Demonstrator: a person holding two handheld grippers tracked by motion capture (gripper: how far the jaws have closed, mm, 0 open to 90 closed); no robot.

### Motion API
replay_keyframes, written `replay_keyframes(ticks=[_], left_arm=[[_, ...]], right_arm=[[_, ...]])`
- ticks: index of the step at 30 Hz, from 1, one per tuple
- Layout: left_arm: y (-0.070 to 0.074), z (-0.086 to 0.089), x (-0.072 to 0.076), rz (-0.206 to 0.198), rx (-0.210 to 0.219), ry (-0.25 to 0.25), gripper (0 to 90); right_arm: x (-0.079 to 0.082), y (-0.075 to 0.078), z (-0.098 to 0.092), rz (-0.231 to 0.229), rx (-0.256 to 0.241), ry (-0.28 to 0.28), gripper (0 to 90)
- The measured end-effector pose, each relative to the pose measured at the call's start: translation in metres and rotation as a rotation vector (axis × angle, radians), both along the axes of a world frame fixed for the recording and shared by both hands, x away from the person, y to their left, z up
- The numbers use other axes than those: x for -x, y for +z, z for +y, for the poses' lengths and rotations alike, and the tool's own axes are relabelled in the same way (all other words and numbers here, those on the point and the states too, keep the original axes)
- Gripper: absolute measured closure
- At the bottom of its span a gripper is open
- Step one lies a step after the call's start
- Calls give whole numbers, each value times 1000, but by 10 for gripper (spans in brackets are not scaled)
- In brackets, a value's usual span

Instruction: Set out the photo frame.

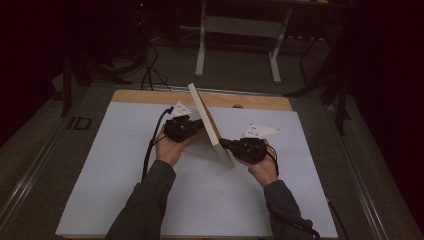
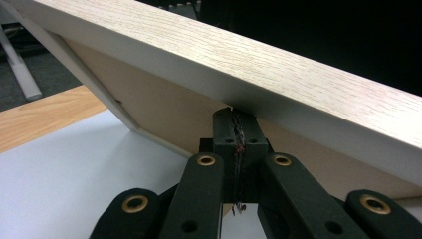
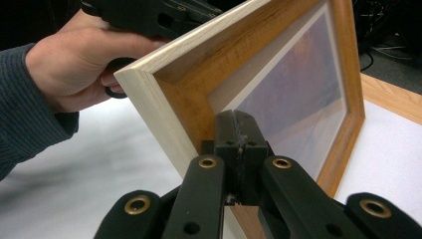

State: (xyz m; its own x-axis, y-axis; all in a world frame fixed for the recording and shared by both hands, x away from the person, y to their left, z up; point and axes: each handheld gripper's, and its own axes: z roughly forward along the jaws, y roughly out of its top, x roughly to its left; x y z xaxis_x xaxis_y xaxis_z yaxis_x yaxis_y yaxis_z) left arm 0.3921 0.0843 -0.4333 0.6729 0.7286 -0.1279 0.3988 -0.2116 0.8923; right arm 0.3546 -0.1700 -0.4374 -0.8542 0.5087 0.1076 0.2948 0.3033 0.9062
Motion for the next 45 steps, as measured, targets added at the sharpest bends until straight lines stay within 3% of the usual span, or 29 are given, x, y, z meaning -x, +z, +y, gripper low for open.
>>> replay_keyframes(ticks=[7, 21, 36, 39, 45], left_arm=[[-1, 1, -2, 10, 15, -4, 900], [1, 2, -9, 21, -5, -11, 900], [2, 2, -17, 23, -29, -65, 900], [2, 3, -18, 37, -3, -95, 900], [2, 4, -18, 43, 1, -111, 900]], right_arm=[[1, 0, 5, -2, 4, 11, 899], [0, 0, 18, -3, 9, 30, 899], [1, 0, 39, -24, 37, 44, 899], [1, 1, 43, -29, 42, 45, 899], [0, -3, 44, -27, 55, 28, 898]])
